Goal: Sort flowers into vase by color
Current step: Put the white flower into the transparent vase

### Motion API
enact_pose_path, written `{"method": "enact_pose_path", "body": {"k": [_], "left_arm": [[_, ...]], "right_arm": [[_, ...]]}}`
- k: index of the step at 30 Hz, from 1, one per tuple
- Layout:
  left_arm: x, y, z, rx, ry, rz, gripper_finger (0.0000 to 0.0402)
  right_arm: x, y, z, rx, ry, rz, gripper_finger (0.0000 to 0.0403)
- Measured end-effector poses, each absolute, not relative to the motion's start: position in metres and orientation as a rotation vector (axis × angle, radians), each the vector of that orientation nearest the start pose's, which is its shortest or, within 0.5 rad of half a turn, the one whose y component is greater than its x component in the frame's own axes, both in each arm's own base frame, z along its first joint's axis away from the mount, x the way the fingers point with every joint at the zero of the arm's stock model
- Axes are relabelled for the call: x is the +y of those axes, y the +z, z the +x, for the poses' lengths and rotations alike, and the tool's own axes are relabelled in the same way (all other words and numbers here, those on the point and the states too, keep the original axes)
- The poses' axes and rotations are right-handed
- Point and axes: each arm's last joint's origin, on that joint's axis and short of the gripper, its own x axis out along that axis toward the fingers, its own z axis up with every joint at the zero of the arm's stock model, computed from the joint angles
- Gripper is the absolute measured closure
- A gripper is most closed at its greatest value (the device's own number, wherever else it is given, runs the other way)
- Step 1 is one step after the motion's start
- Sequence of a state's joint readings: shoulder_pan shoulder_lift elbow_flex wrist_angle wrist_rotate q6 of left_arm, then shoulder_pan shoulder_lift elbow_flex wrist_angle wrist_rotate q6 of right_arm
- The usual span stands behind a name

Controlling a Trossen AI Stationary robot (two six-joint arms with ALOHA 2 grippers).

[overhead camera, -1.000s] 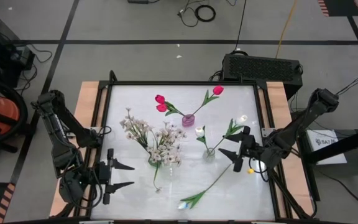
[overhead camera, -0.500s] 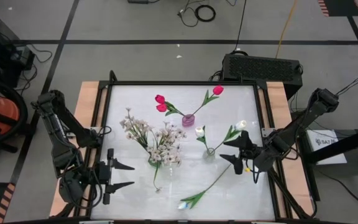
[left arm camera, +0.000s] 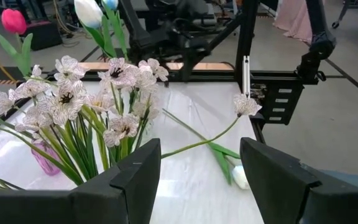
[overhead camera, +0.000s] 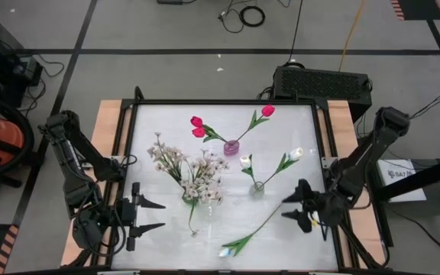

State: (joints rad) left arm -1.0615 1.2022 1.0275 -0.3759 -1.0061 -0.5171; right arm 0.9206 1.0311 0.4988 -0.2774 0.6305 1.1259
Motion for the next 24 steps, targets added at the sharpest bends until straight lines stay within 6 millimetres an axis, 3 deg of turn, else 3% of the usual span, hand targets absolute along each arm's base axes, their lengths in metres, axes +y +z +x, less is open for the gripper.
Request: {"method": "enact_pose_path", "body": {"k": [7, 14, 20, 24], "left_arm": [[-0.203, 0.323, 0.144, 0.283, 0.027, -0.041, 0.0174], [-0.202, 0.323, 0.145, 0.283, 0.036, -0.042, 0.0174], [-0.202, 0.323, 0.145, 0.284, 0.035, -0.041, 0.0174], [-0.202, 0.322, 0.145, 0.289, 0.033, -0.028, 0.0174]], "right_arm": [[0.186, 0.173, 0.141, 0.559, 0.108, 0.474, 0.0180], [0.233, 0.154, 0.184, 0.541, 0.129, 0.172, 0.0202], [0.253, 0.159, 0.228, 0.625, 0.041, 0.005, 0.0221], [0.259, 0.164, 0.243, 0.722, 0.029, -0.086, 0.0239]]}}
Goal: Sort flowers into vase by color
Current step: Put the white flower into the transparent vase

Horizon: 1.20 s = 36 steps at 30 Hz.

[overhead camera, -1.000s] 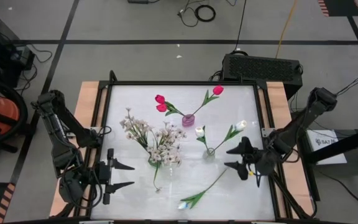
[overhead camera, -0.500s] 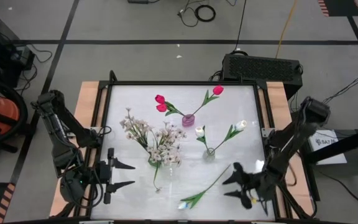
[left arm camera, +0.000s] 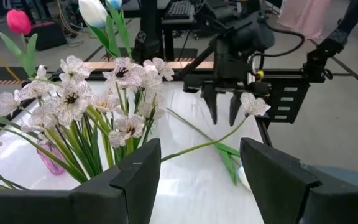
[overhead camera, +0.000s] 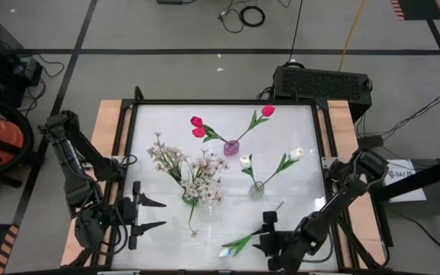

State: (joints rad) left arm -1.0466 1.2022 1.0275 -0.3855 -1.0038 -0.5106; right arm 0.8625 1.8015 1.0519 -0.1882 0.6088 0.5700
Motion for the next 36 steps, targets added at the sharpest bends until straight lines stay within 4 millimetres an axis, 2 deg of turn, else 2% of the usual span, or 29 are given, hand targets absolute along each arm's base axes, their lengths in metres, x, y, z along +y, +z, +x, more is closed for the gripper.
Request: {"method": "enact_pose_path", "body": {"k": [3, 14, 21, 25, 31, 36], "left_arm": [[-0.202, 0.322, 0.145, 0.292, 0.030, -0.026, 0.0174], [-0.201, 0.321, 0.144, 0.299, 0.031, -0.013, 0.0174], [-0.201, 0.321, 0.145, 0.298, 0.027, 0.003, 0.0174], [-0.201, 0.321, 0.145, 0.298, 0.027, 0.003, 0.0174], [-0.201, 0.321, 0.145, 0.298, 0.027, 0.003, 0.0174], [-0.201, 0.321, 0.145, 0.298, 0.027, 0.003, 0.0174]], "right_arm": [[0.262, 0.162, 0.251, 0.784, 0.042, -0.113, 0.0249], [0.249, 0.125, 0.268, 0.946, 0.033, -0.129, 0.0257], [0.244, 0.115, 0.277, 0.988, 0.056, -0.101, 0.0264], [0.244, 0.118, 0.278, 0.991, 0.082, -0.090, 0.0298], [0.244, 0.117, 0.278, 1.003, 0.102, -0.079, 0.0385], [0.245, 0.119, 0.279, 0.989, 0.105, -0.069, 0.0392]]}}
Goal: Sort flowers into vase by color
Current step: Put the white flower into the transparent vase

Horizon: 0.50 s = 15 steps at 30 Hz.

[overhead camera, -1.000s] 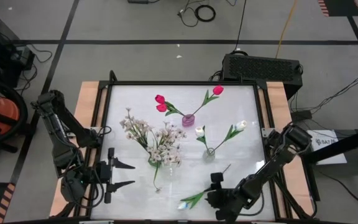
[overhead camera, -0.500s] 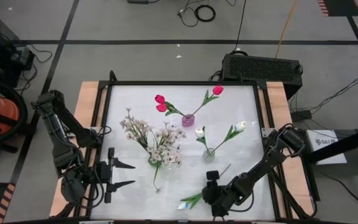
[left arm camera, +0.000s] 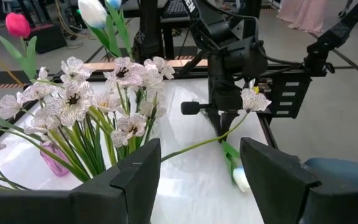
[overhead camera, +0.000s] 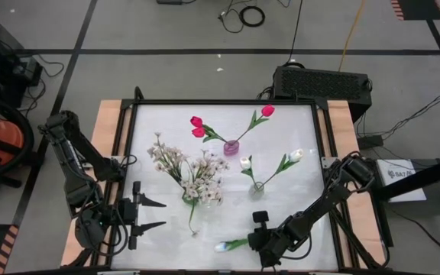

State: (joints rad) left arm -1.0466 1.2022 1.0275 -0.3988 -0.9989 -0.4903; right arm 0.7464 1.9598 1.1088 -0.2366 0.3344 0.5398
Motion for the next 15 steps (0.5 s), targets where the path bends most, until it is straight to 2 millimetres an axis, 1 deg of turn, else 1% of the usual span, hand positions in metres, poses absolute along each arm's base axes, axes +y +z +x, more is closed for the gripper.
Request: {"method": "enact_pose_path", "body": {"k": [3, 6, 12, 15], "left_arm": [[-0.201, 0.321, 0.145, 0.298, 0.026, 0.010, 0.0174], [-0.201, 0.321, 0.145, 0.298, 0.026, 0.011, 0.0174], [-0.202, 0.321, 0.145, 0.295, 0.026, -0.001, 0.0174], [-0.203, 0.323, 0.145, 0.283, 0.019, 0.009, 0.0174]], "right_arm": [[0.244, 0.125, 0.278, 0.977, 0.107, -0.057, 0.0399], [0.241, 0.139, 0.276, 0.947, 0.092, -0.034, 0.0400], [0.242, 0.181, 0.271, 0.773, 0.074, 0.015, 0.0402], [0.246, 0.212, 0.266, 0.609, 0.080, 0.021, 0.0402]]}}
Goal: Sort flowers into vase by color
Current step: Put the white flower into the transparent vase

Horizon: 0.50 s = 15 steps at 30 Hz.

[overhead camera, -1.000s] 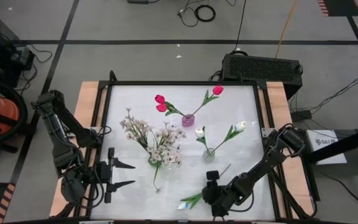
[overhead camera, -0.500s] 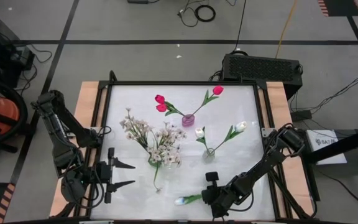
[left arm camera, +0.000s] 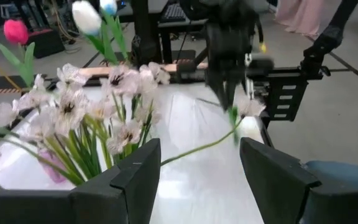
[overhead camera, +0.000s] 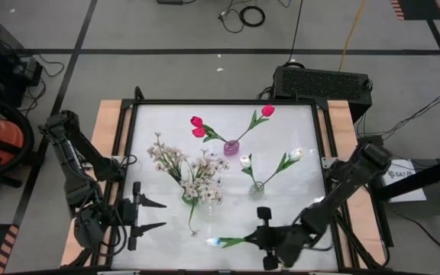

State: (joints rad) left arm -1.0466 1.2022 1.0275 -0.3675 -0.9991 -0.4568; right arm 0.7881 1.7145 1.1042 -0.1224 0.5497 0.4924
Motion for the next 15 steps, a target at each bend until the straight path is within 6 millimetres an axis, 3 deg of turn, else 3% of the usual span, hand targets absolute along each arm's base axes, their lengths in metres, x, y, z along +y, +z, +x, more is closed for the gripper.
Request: {"method": "enact_pose_path", "body": {"k": [9, 12, 15], "left_arm": [[-0.205, 0.341, 0.155, 0.167, -0.006, 0.117, 0.0174], [-0.203, 0.345, 0.160, 0.140, -0.002, 0.122, 0.0174], [-0.199, 0.345, 0.166, 0.144, -0.003, 0.110, 0.0174]], "right_arm": [[0.247, 0.325, 0.242, -0.040, -0.032, 0.009, 0.0403], [0.242, 0.351, 0.239, -0.229, -0.085, 0.023, 0.0403], [0.235, 0.364, 0.236, -0.323, -0.131, 0.005, 0.0403]]}}
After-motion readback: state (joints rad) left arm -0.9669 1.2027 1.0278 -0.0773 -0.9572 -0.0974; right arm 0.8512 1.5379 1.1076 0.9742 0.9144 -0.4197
